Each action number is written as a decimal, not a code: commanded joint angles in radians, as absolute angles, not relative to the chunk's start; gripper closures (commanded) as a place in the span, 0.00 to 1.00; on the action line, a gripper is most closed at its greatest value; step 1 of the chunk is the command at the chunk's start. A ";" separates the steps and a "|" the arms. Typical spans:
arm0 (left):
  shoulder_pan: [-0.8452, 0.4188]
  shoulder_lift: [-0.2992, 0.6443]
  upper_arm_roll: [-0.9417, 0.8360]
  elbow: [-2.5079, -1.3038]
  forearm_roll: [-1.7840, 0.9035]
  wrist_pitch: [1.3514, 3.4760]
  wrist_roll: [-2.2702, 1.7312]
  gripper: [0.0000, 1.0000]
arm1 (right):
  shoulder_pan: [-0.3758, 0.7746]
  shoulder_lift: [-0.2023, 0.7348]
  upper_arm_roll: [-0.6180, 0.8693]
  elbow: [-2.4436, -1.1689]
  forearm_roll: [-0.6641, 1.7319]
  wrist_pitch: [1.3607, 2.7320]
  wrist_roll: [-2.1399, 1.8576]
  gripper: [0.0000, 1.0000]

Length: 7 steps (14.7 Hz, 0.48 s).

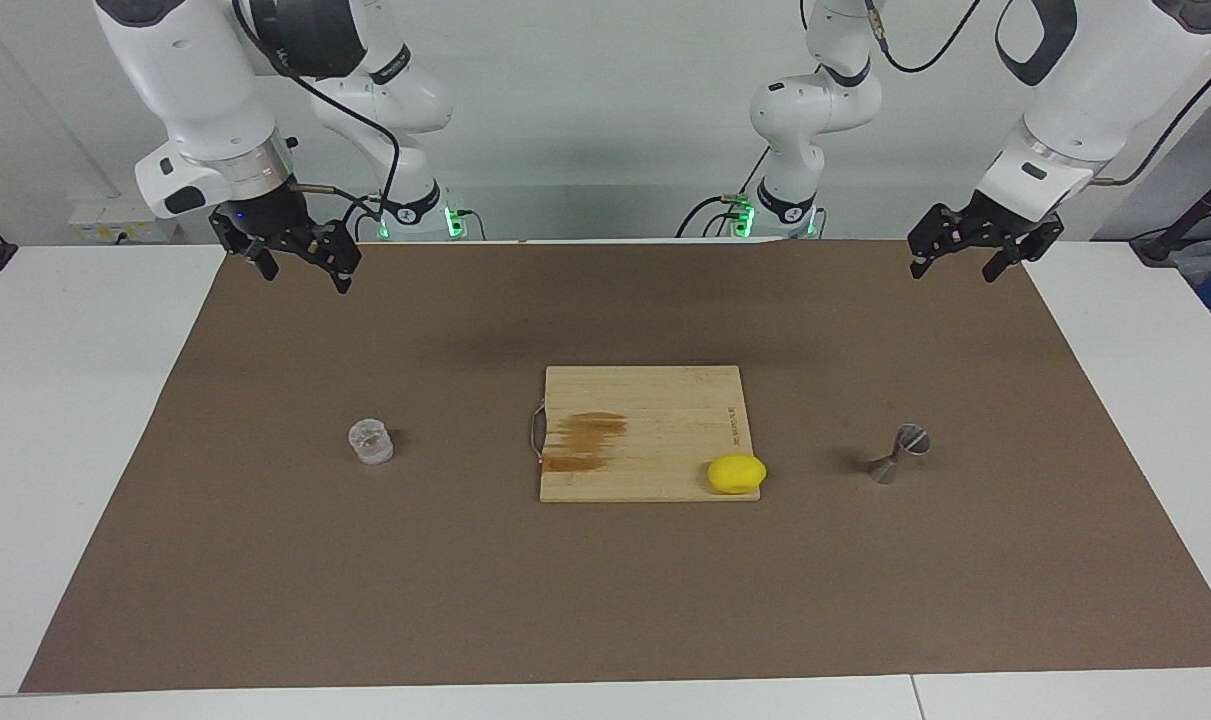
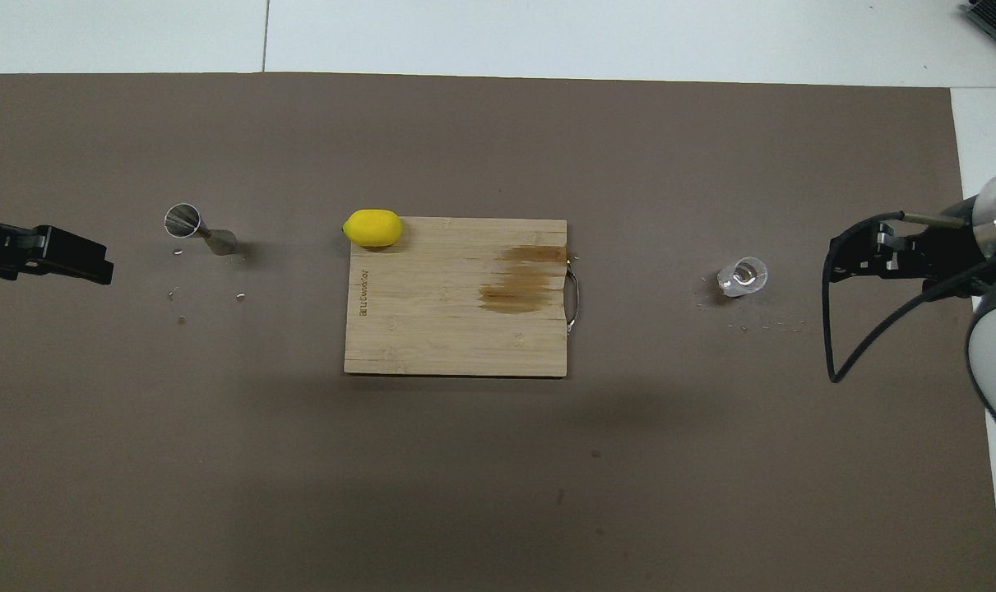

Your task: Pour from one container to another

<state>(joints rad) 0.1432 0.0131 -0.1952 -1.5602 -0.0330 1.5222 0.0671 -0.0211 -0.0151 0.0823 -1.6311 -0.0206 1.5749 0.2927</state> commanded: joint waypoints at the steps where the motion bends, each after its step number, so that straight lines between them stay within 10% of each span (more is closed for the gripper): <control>1: 0.133 0.009 -0.189 -1.560 -0.031 1.513 0.067 0.00 | -0.035 -0.037 0.091 -1.657 -0.015 1.585 0.275 0.00; 7: 0.130 -0.001 -0.189 -1.586 -0.031 1.532 0.066 0.00 | -0.037 -0.037 0.091 -1.657 -0.015 1.580 0.270 0.00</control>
<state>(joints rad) 0.1374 0.0130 -0.1952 -1.5621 -0.0330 1.5223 0.0672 -0.0211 -0.0152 0.0823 -1.6311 -0.0206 1.5744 0.2927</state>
